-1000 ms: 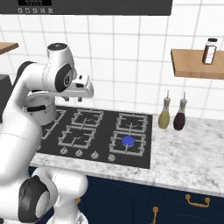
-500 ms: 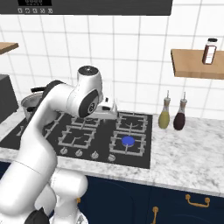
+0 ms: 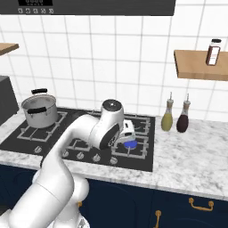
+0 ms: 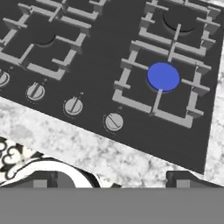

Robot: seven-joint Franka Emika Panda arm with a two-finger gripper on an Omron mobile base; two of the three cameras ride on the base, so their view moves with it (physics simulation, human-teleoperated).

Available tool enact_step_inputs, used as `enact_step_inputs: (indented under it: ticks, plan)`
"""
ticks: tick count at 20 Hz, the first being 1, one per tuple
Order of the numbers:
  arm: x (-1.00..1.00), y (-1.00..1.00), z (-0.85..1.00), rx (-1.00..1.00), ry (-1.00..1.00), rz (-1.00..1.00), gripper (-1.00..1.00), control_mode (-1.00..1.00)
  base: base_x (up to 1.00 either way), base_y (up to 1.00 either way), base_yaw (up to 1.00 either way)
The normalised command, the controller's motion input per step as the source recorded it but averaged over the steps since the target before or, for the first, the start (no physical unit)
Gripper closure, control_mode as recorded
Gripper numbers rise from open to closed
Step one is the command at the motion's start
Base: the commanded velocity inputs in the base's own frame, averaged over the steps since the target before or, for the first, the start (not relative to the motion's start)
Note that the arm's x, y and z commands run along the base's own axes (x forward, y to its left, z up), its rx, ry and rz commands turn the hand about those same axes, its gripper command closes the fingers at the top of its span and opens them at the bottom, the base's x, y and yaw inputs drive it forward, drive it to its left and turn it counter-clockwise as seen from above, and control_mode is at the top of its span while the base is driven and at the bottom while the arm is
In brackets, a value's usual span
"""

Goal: Turn off the front right burner of the stove.

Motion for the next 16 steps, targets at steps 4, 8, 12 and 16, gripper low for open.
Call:
enact_step_inputs:
  ticks: [4,8,12,16]
  plan:
    - [0.42,-0.01,-0.64,-0.03,0.08,0.19,-1.0,-1.0,0.0,0.0,0.0]
    - [0.59,0.0,-0.67,-0.01,0.16,0.15,-1.0,-1.0,0.0,0.0,0.0]
    - [0.59,0.0,-0.72,-0.01,0.23,0.14,-1.0,-1.0,0.0,0.0,0.0]
    - [0.32,0.02,-0.4,-0.01,0.2,0.08,-1.0,-1.0,0.0,0.0,0.0]
